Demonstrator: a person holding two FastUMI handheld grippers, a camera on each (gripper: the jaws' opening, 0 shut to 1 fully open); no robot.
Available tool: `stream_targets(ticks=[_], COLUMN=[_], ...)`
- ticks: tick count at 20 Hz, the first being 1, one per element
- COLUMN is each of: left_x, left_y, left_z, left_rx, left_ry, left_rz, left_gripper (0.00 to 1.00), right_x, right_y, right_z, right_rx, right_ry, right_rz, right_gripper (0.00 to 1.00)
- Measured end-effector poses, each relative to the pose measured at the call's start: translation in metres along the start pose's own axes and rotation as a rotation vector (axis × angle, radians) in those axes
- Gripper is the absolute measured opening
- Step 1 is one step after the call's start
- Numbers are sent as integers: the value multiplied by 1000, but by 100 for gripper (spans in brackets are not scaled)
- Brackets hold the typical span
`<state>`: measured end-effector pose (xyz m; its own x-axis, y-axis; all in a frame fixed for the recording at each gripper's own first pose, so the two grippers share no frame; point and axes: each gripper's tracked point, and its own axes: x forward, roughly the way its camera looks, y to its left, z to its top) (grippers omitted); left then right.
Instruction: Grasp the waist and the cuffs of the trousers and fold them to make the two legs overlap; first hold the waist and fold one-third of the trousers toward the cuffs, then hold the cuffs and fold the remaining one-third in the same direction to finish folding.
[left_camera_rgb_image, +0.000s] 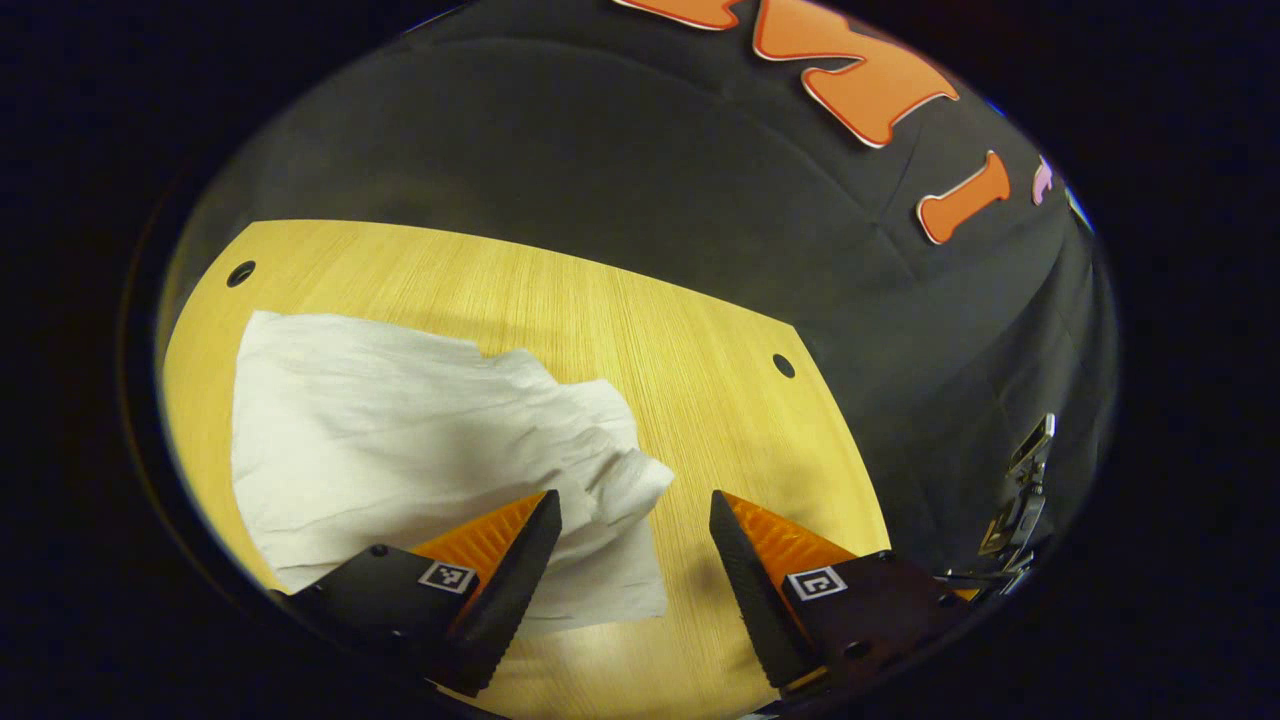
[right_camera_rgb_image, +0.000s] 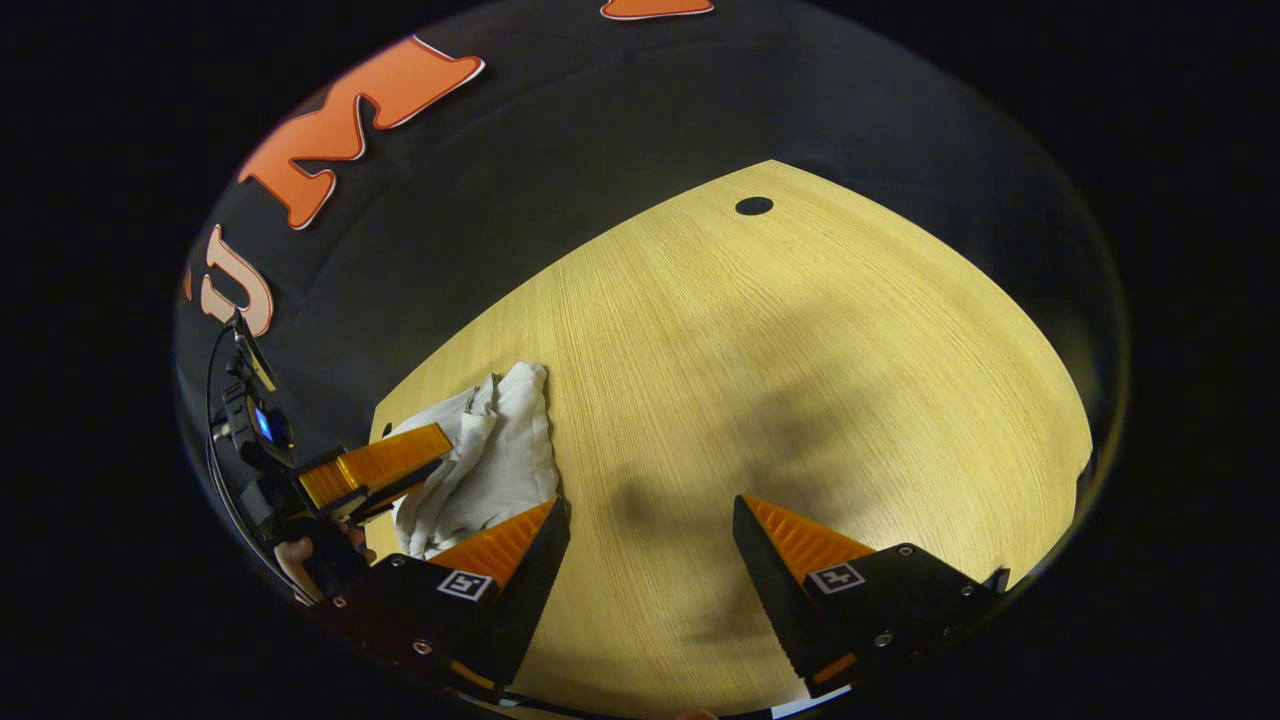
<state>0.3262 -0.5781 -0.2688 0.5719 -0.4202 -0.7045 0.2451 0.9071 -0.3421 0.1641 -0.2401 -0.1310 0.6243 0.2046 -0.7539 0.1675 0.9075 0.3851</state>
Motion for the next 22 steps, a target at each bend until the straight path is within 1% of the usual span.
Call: stream_targets(ticks=[1, 3, 5, 7, 8, 9, 11, 13, 14, 15, 16, 19, 22], left_x=[-5, -18, -32, -52, -62, -72, -95, -106, -99, -98, -100, -96, -93], left_y=[5, 15, 30, 36, 42, 48, 63, 73, 77, 80, 84, 86, 87], left_z=[1, 9, 19, 34, 39, 45, 57, 55, 52, 52, 53, 54, 52], left_rx=[34, 103, 142, 139, 136, 134, 130, 127, 129, 136, 148, 184, 187], left_ry=[-13, -51, -93, -148, -179, -208, -261, -324, -359, -396, -424, -493, -561], left_rz=[22, 65, 97, 107, 118, 135, 173, 213, 235, 256, 275, 329, 356], left_gripper=[100, 100, 99, 99, 96, 99, 100, 99, 100, 95, 99, 99, 99], right_x=[-1, 0, -2, -4, -5, -5, -7, -12, -15, -18, -22, -38, -56], right_y=[1, 8, 16, 27, 36, 43, 59, 78, 88, 99, 108, 136, 158], right_z=[1, 5, 10, 14, 17, 22, 32, 42, 48, 53, 55, 65, 68], right_rx=[-10, -42, -85, -130, -153, -177, -226, -281, -310, -340, -365, -440, -468], right_ry=[-6, -23, -39, -54, -69, -86, -129, -179, -207, -233, -255, -340, -424], right_rz=[-2, -2, -1, 9, 16, 20, 20, 22, 26, 31, 37, 53, 82], right_gripper=[98, 99, 99, 99, 99, 99, 98, 98, 99, 99, 98, 98, 98])
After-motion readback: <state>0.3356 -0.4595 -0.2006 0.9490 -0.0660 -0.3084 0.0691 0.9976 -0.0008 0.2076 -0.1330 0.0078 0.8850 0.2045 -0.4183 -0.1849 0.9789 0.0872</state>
